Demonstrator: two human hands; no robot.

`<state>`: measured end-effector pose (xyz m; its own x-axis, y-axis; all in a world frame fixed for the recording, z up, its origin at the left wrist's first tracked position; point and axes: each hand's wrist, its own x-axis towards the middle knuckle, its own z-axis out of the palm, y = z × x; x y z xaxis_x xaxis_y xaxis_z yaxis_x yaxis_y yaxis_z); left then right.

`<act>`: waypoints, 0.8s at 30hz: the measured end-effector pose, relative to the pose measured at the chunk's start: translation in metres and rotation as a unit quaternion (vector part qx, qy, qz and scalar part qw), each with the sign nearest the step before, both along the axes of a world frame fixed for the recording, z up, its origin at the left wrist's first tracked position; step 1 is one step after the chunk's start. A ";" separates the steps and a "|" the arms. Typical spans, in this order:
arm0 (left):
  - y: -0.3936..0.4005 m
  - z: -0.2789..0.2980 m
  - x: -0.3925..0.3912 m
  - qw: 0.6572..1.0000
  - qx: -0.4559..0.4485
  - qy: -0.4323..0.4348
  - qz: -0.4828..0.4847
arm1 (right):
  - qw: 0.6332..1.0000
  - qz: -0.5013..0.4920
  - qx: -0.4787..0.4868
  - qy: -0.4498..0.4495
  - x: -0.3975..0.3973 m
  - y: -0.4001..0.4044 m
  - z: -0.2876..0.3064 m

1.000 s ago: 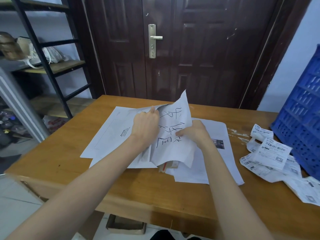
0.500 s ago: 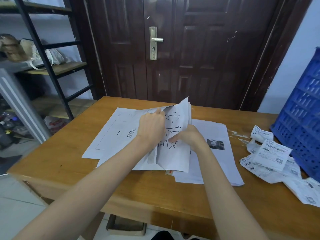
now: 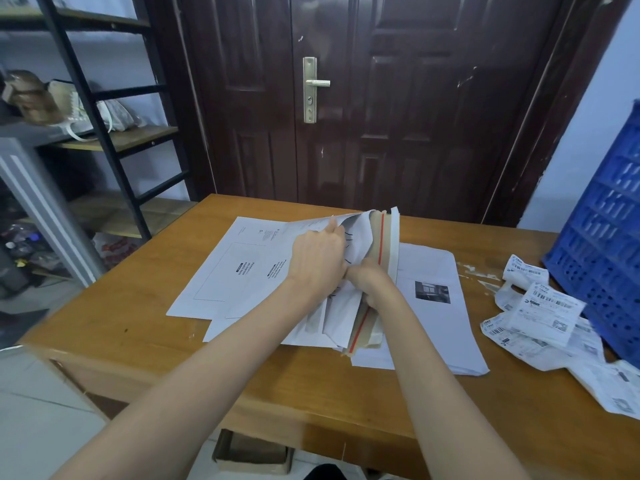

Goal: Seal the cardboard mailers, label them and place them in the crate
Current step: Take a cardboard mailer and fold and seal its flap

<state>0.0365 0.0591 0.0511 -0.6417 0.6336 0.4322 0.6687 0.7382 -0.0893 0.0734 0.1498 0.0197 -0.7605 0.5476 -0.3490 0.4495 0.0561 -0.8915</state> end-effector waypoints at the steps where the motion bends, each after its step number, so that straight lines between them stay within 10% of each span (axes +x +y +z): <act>1: 0.000 0.000 0.000 1.000 0.003 0.002 0.000 | 1.000 0.005 -0.012 -0.004 -0.001 0.000 -0.002; 24: -0.006 0.008 0.009 1.000 0.005 -0.008 -0.012 | 0.996 0.070 -0.054 -0.018 0.005 -0.013 0.002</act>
<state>0.0460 0.0526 0.0596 -0.6329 0.6450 0.4283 0.6881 0.7221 -0.0707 0.0789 0.1371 0.0213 -0.8126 0.3941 -0.4294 0.4763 0.0246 -0.8789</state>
